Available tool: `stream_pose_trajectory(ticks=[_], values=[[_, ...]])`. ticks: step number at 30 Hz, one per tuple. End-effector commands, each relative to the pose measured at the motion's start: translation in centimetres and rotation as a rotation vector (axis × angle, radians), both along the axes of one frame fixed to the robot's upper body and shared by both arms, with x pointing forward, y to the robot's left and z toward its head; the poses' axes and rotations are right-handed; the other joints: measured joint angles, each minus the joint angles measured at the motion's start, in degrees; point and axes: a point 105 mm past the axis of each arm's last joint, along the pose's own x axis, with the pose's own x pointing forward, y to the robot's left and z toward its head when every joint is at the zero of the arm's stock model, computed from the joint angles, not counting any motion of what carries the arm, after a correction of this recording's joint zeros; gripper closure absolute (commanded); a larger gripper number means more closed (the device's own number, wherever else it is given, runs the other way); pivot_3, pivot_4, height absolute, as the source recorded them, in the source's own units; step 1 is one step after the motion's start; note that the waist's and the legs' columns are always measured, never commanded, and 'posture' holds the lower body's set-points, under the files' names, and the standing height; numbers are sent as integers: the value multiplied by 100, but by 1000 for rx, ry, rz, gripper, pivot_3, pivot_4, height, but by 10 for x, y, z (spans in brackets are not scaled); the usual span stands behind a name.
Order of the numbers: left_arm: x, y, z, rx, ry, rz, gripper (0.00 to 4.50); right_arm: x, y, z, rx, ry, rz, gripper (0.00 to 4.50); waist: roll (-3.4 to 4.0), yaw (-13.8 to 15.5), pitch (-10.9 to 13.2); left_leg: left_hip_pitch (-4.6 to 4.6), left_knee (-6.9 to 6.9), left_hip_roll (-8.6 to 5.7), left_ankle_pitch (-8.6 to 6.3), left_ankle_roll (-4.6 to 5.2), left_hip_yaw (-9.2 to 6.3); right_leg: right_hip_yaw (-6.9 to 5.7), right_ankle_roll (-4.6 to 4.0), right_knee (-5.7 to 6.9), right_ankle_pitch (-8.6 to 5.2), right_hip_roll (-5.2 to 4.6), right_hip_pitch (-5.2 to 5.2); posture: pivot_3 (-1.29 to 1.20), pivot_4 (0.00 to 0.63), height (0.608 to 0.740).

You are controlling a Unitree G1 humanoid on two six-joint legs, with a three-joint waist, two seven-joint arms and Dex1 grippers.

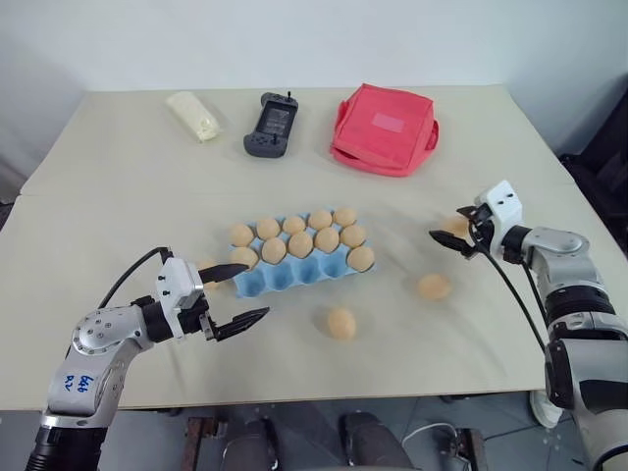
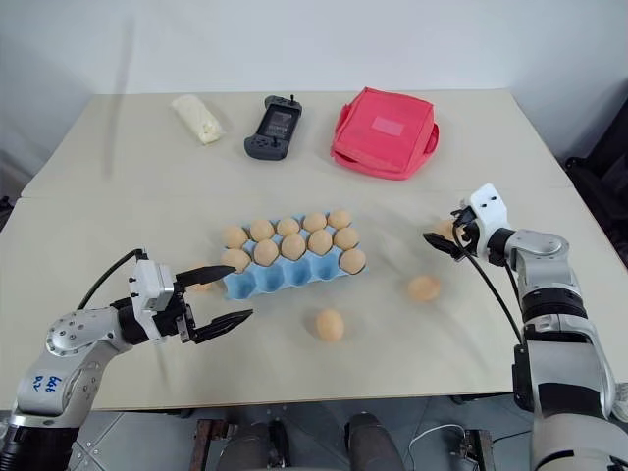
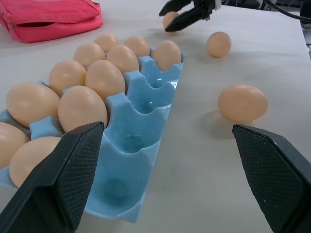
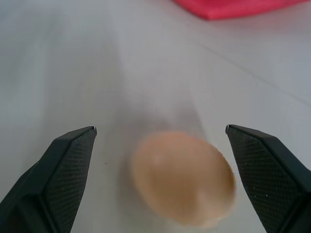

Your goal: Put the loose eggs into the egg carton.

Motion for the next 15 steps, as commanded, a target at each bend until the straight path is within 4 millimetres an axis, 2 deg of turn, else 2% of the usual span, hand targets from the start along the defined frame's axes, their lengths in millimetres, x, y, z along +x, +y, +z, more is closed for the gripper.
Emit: stream_pose_trajectory(ticks=[1, 4, 5, 7, 13, 15], values=[[-3, -5, 9, -20, -39, -16, 0, 8, -2, 12, 10, -45, -42, 31, 0, -39, 0, 0, 2, 0, 0, 0, 0, 0, 0, 2, 0, 0, 0, 0, 150, 740], [-3, -6, 10, -22, -42, -17, 0, 9, -1, 7, -5, -24, -46, 31, 0, -51, 0, 1, 6, 0, 1, 0, -2, -1, 1, 9, -1, 0, 0, 0, 150, 740], [-2, -6, 10, -22, -44, -17, 0, 9, 1, 6, -1, -20, -38, 204, 0, -53, 0, 1, 6, 0, 1, 0, -2, -1, 2, 11, -1, 0, 0, 0, 150, 740], [-2, -5, 11, -22, -47, -15, 0, 8, 4, 6, 0, -24, -16, 600, 0, -55, 0, 2, 7, 0, 1, 0, -2, -1, 3, 16, -1, 0, 0, 0, 150, 740], [-2, -3, 12, -22, -50, -7, 0, 4, 4, 2, 2, 9, 20, 2698, 1, -59, 0, 2, 14, -1, 1, -1, -2, 0, 7, 32, -4, 1, -5, 0, 150, 740], [-2, -2, 12, -23, -50, -4, 0, 3, 6, 8, -15, -20, 50, 2698, 1, -59, 0, 3, 16, 0, 1, -1, -3, 0, 7, 34, -4, 1, -2, 0, 150, 740]])
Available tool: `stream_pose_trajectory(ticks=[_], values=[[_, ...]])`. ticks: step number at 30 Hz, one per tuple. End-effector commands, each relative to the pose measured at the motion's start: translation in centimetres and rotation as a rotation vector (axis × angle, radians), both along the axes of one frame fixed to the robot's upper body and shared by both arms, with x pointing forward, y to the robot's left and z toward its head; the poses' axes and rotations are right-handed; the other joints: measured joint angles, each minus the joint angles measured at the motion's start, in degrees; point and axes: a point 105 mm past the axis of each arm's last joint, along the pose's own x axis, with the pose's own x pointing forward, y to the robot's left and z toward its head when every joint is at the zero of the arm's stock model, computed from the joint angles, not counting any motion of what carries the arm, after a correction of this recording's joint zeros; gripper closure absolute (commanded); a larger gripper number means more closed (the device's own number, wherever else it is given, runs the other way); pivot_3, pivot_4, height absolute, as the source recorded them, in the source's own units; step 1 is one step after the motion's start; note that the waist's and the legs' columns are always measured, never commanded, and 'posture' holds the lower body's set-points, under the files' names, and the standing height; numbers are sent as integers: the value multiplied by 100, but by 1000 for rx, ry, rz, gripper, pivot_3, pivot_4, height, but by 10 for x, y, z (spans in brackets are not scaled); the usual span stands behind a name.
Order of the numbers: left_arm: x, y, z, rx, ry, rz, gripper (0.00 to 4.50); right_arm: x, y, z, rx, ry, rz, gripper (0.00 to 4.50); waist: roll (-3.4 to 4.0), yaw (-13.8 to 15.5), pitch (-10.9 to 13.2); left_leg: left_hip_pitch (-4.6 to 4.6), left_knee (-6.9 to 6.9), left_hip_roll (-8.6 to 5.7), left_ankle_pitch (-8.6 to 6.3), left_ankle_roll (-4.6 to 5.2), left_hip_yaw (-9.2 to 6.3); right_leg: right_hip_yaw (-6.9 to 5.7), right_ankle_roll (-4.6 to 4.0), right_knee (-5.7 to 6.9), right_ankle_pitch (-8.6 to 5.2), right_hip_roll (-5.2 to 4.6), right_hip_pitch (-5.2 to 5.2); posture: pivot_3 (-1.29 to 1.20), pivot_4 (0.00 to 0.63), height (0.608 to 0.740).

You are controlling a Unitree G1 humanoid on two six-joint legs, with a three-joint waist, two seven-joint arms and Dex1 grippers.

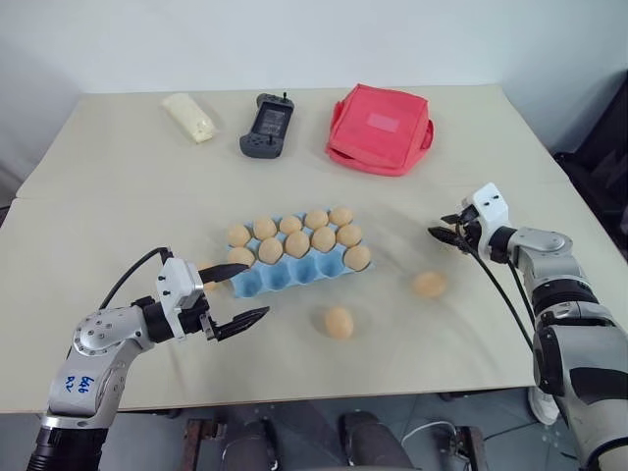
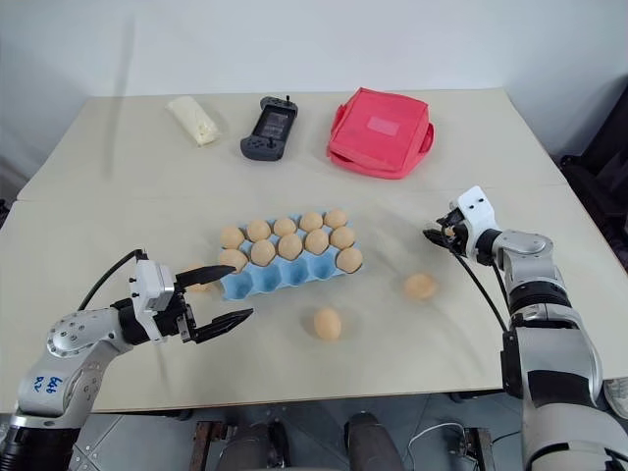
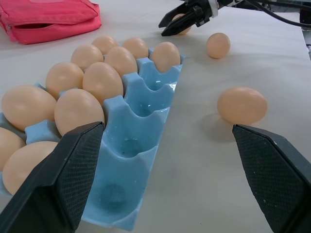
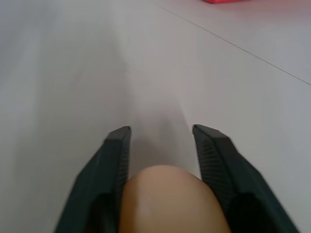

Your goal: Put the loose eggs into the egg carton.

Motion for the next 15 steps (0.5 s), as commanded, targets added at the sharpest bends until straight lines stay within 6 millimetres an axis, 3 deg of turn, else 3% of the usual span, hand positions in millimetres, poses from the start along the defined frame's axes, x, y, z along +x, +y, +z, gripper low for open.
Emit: stream_pose_trajectory(ticks=[1, 6, 9, 15], values=[[-2, -1, 13, -21, -48, -7, 0, 1, 4, 24, 8, -77, 67, 2698, 0, 0, 0, 0, 1, 0, 0, 0, 0, 0, 0, 1, 0, 0, 0, 0, 150, 740], [-2, 11, 13, -20, -41, 36, 0, -4, 55, 61, 79, -168, 306, 2698, 10, -56, 6, 1, 5, 2, 1, 0, 3, 7, 0, 13, 0, 2, -4, 0, 150, 740], [-4, 21, 11, -11, -28, 65, 0, -15, 98, 78, 132, -204, 437, 2698, 10, -72, 6, 1, 4, 8, 6, -8, -2, 5, 0, 39, 0, 0, -16, 0, 150, 740], [-7, 29, 6, -6, -8, 98, 0, -41, 156, 83, 208, -199, 566, 2698, 10, -9, 7, -5, -6, 13, 6, -19, -17, -8, -1, 50, 0, -4, -27, 0, 150, 740]])
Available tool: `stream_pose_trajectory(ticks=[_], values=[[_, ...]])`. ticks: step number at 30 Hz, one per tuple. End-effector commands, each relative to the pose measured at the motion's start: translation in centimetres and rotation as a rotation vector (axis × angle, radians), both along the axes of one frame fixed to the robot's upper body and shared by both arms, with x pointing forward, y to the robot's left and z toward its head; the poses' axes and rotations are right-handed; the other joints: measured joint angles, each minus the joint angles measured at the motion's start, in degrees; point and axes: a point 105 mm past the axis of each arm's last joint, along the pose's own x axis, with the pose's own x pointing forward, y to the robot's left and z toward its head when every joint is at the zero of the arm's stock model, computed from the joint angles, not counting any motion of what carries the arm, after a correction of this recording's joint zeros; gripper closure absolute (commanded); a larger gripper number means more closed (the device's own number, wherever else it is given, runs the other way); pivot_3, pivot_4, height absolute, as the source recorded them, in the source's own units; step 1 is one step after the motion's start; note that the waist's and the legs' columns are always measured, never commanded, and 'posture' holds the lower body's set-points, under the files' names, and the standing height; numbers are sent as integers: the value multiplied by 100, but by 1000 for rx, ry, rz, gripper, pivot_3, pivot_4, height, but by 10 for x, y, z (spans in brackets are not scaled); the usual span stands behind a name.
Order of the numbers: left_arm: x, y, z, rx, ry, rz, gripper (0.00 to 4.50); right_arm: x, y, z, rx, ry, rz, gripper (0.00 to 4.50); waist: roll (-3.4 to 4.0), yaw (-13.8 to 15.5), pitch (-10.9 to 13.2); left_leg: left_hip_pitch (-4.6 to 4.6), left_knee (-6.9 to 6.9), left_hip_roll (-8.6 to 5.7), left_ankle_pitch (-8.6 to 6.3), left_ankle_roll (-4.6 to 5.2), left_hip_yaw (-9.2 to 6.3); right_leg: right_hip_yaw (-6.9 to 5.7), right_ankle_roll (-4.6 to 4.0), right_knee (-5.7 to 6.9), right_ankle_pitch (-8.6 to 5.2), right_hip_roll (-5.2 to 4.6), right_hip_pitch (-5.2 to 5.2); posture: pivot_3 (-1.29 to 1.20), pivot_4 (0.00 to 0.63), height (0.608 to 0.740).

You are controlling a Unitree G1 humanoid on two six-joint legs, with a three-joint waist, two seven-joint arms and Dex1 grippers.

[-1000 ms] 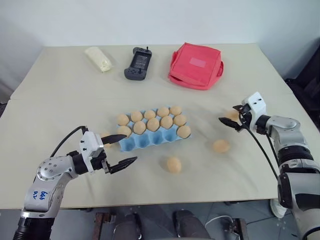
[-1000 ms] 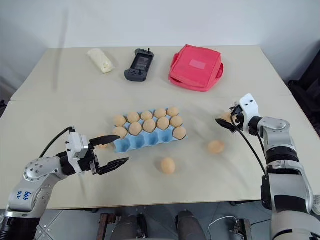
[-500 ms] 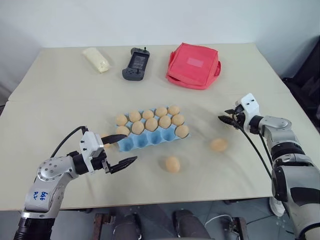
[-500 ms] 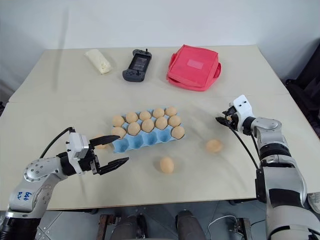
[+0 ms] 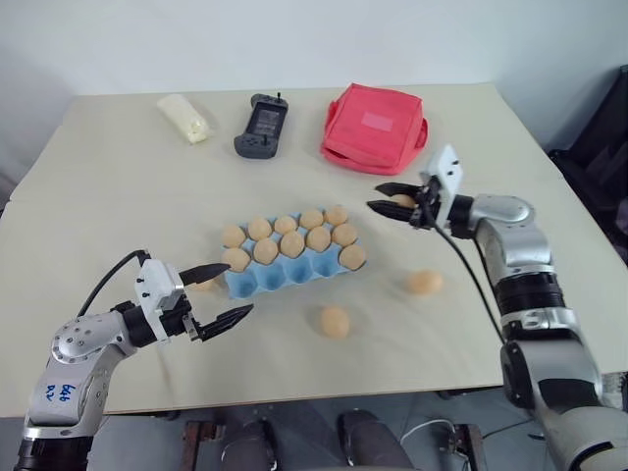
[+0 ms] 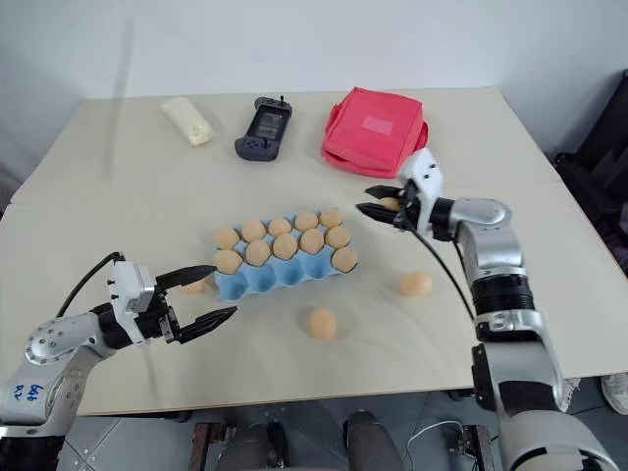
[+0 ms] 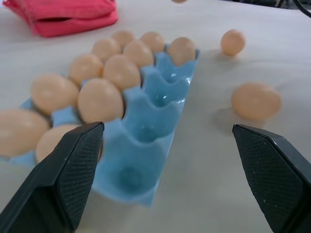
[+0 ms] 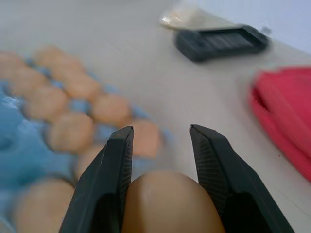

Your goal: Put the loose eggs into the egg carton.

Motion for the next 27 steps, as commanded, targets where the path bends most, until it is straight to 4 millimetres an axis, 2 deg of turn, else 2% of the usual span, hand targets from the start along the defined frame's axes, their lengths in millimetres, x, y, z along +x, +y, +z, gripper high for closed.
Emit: stream_pose_trajectory(ticks=[1, 5, 9, 12, 17, 18, 21, 24, 27], values=[[-4, 6, 6, -4, -18, 19, 0, -17, 29, 11, 47, -14, 68, 2698, 0, 42, 0, -3, -2, -2, 0, 0, 1, -1, 0, -1, 0, 0, -3, 0, 150, 740], [-5, 12, 4, 3, -10, 44, 0, -35, 55, 9, 81, 10, 126, 2698, -2, 64, 0, -35, -3, -7, 1, 3, 4, -6, 0, 7, 0, -1, -41, 0, 150, 740], [-7, 20, 3, 1, -5, 80, 0, -46, 73, -6, 88, 41, 154, 2698, -10, 53, -4, -55, -1, -9, 3, 5, 4, -8, 0, 12, 0, 0, -64, 0, 150, 740], [-8, 20, 2, 0, -2, 84, 0, -54, 86, -8, 122, 66, 179, 2014, -10, 42, -3, -56, -3, -9, 3, 5, 7, -7, -1, 11, 0, 0, -67, 0, 150, 740], [-8, 17, 2, -8, -2, 80, 0, -61, 90, -13, 117, 69, 196, 267, -11, 44, -3, -60, -4, -10, 4, 4, 11, -5, -1, 14, -1, 1, -73, 0, 150, 740], [-8, 15, 2, -10, -1, 75, 0, -60, 88, -10, 124, 60, 188, 16, -12, 44, -3, -61, -4, -11, 4, 5, 11, -5, -2, 13, -1, 0, -73, 0, 150, 740], [-7, 10, 3, -20, -2, 58, 0, -56, 74, -1, 137, 24, 157, 16, -15, 45, -3, -62, -4, -13, 4, 7, 11, -5, -1, 11, -1, -1, -73, 0, 150, 740], [-4, 4, 5, -26, -7, 33, 0, -57, 48, 6, 119, -30, 121, 16, -20, 98, 0, -68, -4, -16, 5, 9, 7, -10, -2, 9, -1, -3, -74, 0, 150, 740], [1, -2, 8, -34, -17, 13, 0, -59, 3, 11, 114, -76, 19, 16, -23, 173, -1, -79, -3, -19, 4, 13, -3, -16, -1, -4, -1, -5, -74, 0, 150, 740]])
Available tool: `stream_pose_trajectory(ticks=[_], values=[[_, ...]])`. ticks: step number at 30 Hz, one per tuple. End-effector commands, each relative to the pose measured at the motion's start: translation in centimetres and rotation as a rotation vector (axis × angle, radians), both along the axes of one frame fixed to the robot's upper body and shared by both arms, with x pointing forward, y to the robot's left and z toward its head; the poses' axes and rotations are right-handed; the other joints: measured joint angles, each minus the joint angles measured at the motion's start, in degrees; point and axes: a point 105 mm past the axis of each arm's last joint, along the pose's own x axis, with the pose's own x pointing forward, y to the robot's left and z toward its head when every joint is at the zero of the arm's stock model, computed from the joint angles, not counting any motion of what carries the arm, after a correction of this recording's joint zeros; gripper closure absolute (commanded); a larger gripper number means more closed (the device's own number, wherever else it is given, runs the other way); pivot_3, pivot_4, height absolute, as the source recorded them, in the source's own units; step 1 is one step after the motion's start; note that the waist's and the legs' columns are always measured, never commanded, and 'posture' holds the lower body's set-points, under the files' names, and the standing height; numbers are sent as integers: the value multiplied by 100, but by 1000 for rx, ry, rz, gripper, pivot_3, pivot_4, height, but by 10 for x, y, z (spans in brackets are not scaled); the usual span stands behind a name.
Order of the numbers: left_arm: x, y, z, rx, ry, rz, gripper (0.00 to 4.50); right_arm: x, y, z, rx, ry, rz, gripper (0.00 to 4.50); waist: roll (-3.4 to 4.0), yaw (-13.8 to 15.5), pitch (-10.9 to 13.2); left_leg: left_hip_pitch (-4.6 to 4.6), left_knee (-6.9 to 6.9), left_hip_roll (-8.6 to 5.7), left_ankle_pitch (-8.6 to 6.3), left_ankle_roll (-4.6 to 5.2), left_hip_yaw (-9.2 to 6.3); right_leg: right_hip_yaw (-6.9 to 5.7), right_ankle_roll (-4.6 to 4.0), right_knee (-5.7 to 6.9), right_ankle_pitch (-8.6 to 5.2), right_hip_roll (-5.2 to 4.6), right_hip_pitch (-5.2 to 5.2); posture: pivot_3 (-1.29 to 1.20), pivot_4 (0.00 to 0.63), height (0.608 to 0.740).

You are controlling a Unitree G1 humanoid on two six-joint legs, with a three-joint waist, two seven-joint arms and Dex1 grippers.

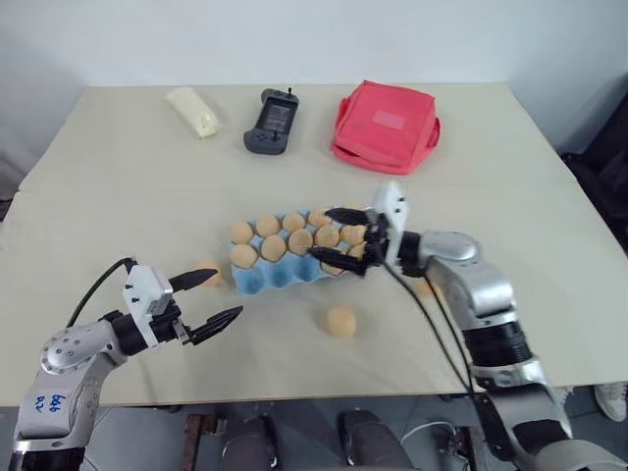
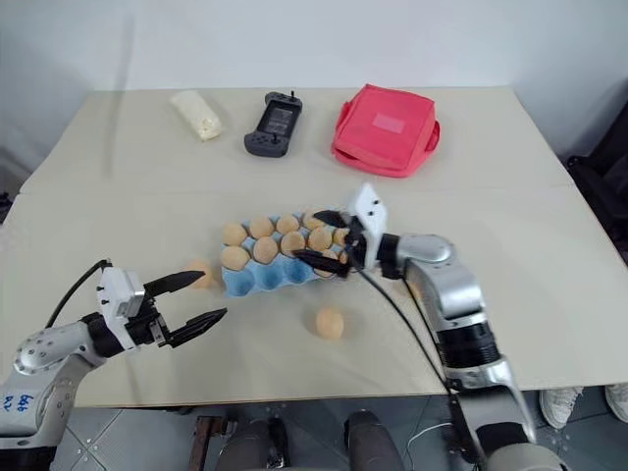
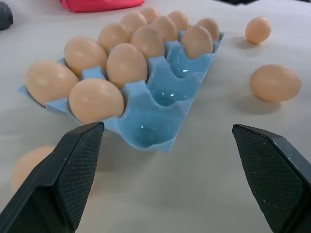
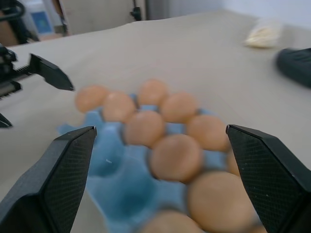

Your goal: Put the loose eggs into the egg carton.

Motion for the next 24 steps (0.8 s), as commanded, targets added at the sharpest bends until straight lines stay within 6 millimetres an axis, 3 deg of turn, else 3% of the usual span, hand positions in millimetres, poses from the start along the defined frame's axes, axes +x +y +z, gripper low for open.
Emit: stream_pose_trajectory(ticks=[1, 7, 11, 14, 20, 24], values=[[3, -10, 12, -19, -45, -44, 0, -9, -46, 18, 16, -105, -97, 16, -1, 59, 0, -3, -1, 0, 0, 0, 0, 0, 0, -4, 0, 1, 0, 0, 150, 740], [9, -17, 13, -15, -57, -78, 0, -24, -127, 4, -92, -172, -346, 16, -5, 76, 2, -4, -6, 0, -2, -1, -2, 0, 0, -17, 0, 3, 1, 0, 150, 740], [8, -26, 8, -12, -32, -140, 0, -48, -184, -21, -158, -174, -526, 16, -6, 70, 2, -2, -3, -1, -1, -1, 0, 4, 0, -20, 0, 7, 7, 0, 150, 740], [10, -31, 6, -10, -31, -164, 0, -70, -199, -41, -233, -163, -558, 16, -7, 63, 3, 1, 3, -1, 0, 2, 3, 9, 1, -22, 0, 7, 12, 0, 150, 740], [16, -44, 6, -11, -27, -234, 0, -99, -224, -69, -173, -38, -665, 16, -25, 56, 14, 36, 8, -11, 10, 17, 11, 25, 10, -10, 7, 1, 42, 0, 150, 740], [20, -45, 8, -9, -31, -239, 0, -103, -224, -75, -181, 18, -625, 16, -46, 37, 26, 109, -25, -8, -25, 15, 6, 17, -12, -54, 19, -9, 123, 0, 150, 740]])
